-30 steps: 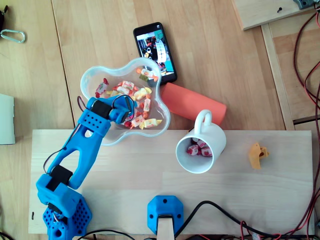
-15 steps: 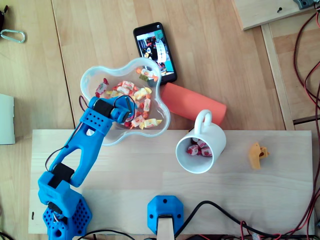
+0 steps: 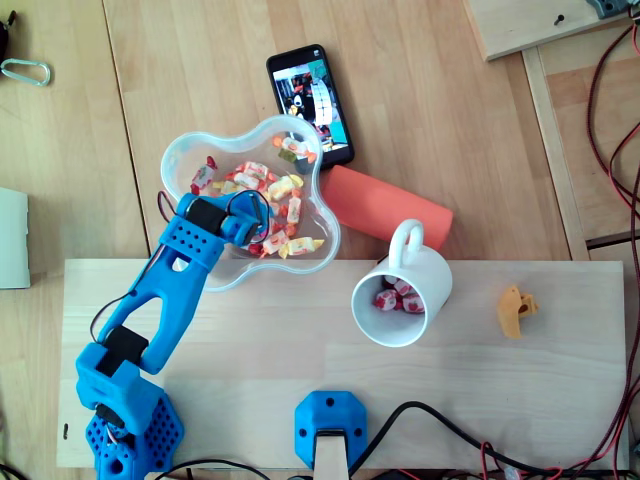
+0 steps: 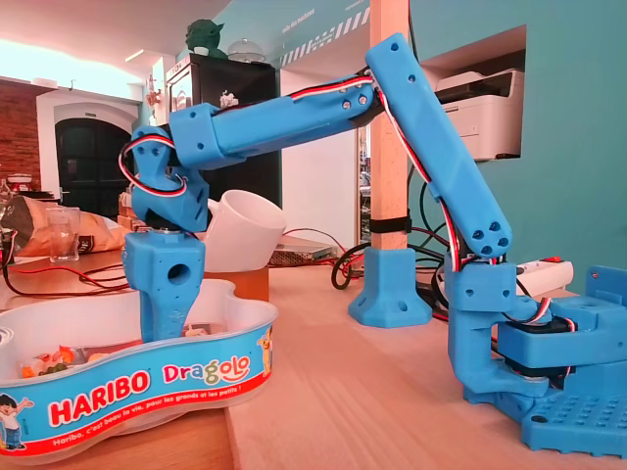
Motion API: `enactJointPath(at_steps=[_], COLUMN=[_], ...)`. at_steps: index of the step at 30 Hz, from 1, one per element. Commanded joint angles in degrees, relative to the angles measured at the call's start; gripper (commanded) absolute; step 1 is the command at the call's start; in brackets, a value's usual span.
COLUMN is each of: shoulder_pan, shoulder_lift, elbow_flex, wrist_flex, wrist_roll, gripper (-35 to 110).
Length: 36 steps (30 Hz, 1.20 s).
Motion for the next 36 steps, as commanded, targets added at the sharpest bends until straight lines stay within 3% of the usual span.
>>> enactJointPath(at_steps=[1,36], shoulder_pan=[0.6,0.9], shoulder_lift=[1.6,-2.3], elbow_flex=[-0.6,-1.8], wrist_flex=[0.5,0.5], wrist_roll=[1.1,1.2], gripper=[16,-2])
